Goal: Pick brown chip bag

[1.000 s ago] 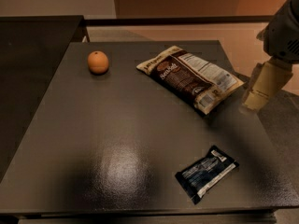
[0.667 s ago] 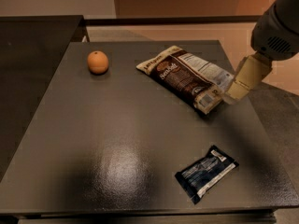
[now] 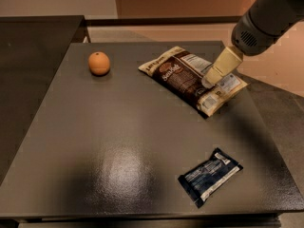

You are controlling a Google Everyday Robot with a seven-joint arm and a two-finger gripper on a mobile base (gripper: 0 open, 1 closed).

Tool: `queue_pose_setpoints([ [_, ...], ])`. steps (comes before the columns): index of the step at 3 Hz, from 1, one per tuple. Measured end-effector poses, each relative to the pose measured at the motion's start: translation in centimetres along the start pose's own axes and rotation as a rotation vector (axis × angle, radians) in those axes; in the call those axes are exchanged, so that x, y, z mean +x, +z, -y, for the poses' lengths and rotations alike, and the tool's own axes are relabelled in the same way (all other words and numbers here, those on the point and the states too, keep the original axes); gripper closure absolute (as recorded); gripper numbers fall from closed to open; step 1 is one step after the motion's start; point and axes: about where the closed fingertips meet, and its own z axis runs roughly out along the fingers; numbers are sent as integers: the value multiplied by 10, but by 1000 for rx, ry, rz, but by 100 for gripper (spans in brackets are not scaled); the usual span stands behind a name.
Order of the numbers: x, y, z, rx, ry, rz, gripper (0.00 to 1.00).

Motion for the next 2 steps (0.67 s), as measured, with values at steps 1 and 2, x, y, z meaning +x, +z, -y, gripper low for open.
queue_pose_setpoints([
  [1,-16,31,12,-55,78,2,0],
  [2,-24,63,15,-112,125,-17,0],
])
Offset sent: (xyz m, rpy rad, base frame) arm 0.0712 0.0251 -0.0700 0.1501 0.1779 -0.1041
